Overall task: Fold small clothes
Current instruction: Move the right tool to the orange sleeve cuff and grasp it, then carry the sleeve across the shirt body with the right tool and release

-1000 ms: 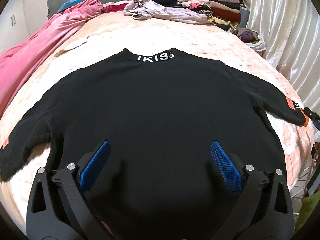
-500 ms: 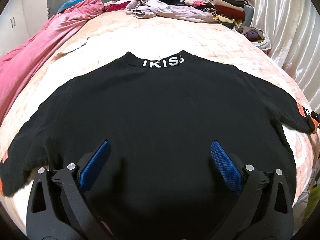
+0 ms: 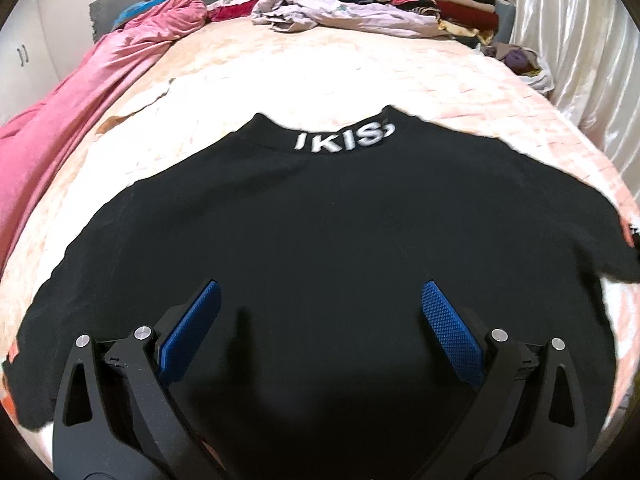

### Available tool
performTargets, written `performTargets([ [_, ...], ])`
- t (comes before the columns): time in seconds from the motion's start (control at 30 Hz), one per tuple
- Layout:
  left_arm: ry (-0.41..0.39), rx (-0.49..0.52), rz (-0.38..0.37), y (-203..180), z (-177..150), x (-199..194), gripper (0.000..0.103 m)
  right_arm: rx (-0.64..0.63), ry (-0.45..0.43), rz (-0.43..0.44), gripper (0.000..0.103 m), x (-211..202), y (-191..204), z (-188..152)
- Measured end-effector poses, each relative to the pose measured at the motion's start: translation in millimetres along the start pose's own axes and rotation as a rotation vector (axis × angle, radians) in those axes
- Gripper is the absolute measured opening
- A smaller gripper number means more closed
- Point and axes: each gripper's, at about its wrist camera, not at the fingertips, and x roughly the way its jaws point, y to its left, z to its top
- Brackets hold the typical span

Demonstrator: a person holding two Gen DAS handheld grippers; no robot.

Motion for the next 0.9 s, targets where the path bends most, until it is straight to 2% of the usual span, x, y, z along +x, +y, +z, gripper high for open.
performTargets([
  [0.03, -0.002, -0.006, -0.024, 5, -5, 2, 0.094, 0.004, -0.001, 0.013, 0.043, 0, 0, 0],
  [0.1, 0.003, -0.02, -0.041, 15, -12, 9, 0.094, 0.005, -0.021, 0.038, 0.032, -4, -1, 2],
  [0.23, 0.001, -0.026, -0.053, 23, -17, 11, 0.094, 0.035, -0.05, 0.087, 0.019, -14, 1, 2],
  [0.37, -0.009, -0.048, -0.08, 28, -18, 7, 0.094, 0.027, -0.107, 0.141, 0.017, -37, 19, 2],
  [0.57, -0.009, -0.072, -0.124, 33, -22, 3, 0.094, -0.064, -0.15, 0.257, 0.016, -73, 73, 7],
  [0.63, -0.022, -0.075, -0.146, 33, -22, -1, 0.094, -0.099, -0.152, 0.313, 0.016, -83, 94, 7],
  [0.9, -0.046, -0.098, -0.152, 42, -24, -9, 0.094, -0.256, -0.109, 0.543, 0.016, -109, 200, -8],
])
